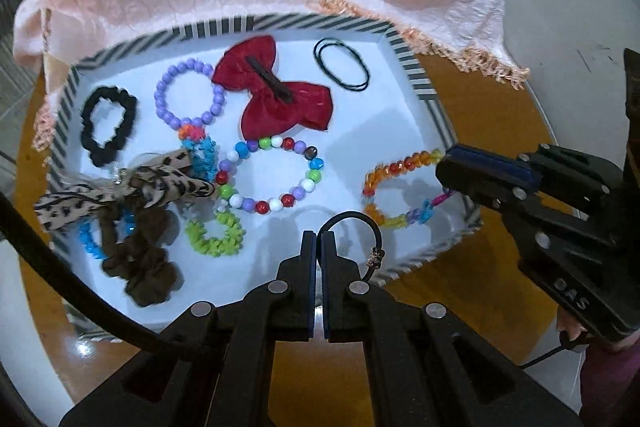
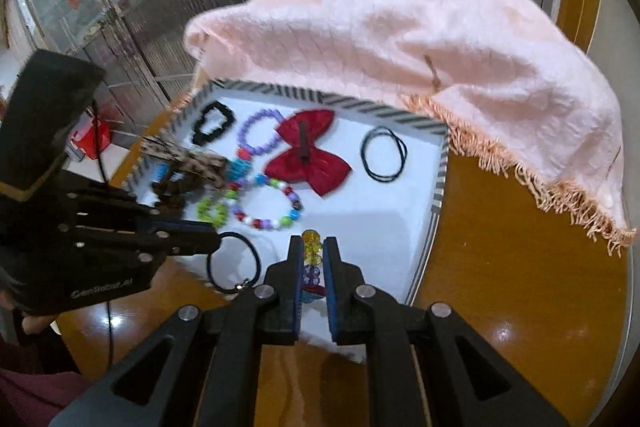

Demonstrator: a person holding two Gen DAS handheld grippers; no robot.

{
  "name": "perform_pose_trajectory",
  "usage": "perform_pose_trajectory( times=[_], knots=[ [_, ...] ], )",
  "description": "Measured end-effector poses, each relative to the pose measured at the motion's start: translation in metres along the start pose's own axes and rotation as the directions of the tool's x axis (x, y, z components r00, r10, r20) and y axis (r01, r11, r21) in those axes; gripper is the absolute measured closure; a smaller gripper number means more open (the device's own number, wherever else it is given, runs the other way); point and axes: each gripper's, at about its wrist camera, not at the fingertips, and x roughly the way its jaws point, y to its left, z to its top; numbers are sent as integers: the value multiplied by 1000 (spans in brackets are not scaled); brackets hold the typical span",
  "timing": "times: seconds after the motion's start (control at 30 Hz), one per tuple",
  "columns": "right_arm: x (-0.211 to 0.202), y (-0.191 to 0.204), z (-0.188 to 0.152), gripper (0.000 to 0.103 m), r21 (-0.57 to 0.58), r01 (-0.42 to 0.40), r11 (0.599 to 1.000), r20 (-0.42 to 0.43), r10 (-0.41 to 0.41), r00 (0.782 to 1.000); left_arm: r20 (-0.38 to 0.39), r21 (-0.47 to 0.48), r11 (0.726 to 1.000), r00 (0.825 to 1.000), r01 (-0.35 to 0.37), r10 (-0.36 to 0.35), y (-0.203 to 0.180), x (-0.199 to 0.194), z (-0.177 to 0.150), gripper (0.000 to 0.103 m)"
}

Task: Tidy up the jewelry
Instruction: 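Carry both items into the tray and open both tools to release them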

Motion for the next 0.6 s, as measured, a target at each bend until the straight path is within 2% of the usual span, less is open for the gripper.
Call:
perform_pose_trajectory(
  times=[0.23, 0.37, 0.47, 0.57, 0.6],
  knots=[
    [42, -36, 12, 94, 39, 48, 998, -70, -45, 996, -44, -46, 999, 999, -28, 26, 7, 26, 8, 103],
    [54, -42, 18, 94, 24, 74, 997, -76, -72, 995, -52, -58, 995, 996, -75, 72, 8, 32, 10, 103],
    [58, -44, 20, 93, 24, 109, 994, -68, -107, 992, -53, -80, 993, 995, -85, 81, 8, 34, 10, 103],
    [59, -49, 19, 75, 57, 127, 990, -71, -123, 990, -56, -85, 992, 995, -93, 88, 8, 35, 9, 103],
    [57, -50, 18, 68, 66, 128, 990, -68, -123, 990, -53, -86, 992, 995, -92, 87, 8, 33, 7, 98]
  ],
)
